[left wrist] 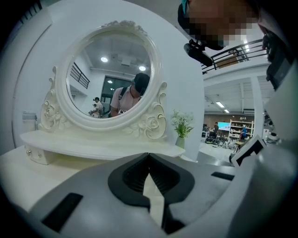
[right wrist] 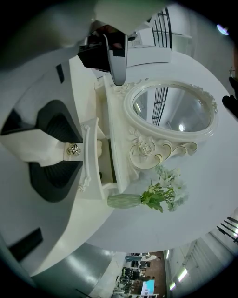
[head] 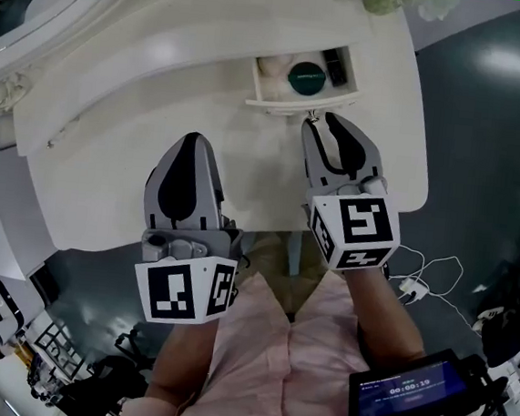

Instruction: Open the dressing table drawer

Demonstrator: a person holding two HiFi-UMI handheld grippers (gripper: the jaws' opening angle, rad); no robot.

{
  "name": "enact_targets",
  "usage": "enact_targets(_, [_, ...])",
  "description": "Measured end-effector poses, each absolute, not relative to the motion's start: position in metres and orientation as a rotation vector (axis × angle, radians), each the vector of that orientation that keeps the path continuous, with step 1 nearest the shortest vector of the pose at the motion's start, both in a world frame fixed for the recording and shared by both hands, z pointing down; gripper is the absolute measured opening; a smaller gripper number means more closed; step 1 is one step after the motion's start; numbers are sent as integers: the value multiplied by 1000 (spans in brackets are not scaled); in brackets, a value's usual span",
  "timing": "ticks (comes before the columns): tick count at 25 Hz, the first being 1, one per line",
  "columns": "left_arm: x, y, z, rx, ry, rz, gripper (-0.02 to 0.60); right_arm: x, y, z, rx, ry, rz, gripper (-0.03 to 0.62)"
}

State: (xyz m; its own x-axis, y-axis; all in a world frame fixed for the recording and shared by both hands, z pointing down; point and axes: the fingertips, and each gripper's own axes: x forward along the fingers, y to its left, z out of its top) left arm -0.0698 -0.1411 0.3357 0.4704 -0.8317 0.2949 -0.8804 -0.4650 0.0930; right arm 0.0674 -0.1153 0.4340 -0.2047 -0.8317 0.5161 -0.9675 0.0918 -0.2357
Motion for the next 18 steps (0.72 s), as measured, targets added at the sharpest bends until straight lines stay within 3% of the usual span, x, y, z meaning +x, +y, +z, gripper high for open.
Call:
enact_targets(7, [-61, -141, 302, 2551, -1451, 245, 21, 72, -110, 391, 1846, -2142, 720, 110])
enact_targets(18, [-49, -157, 205, 2703, -1471, -1, 21, 65, -131, 254, 1972, -2355, 393, 110])
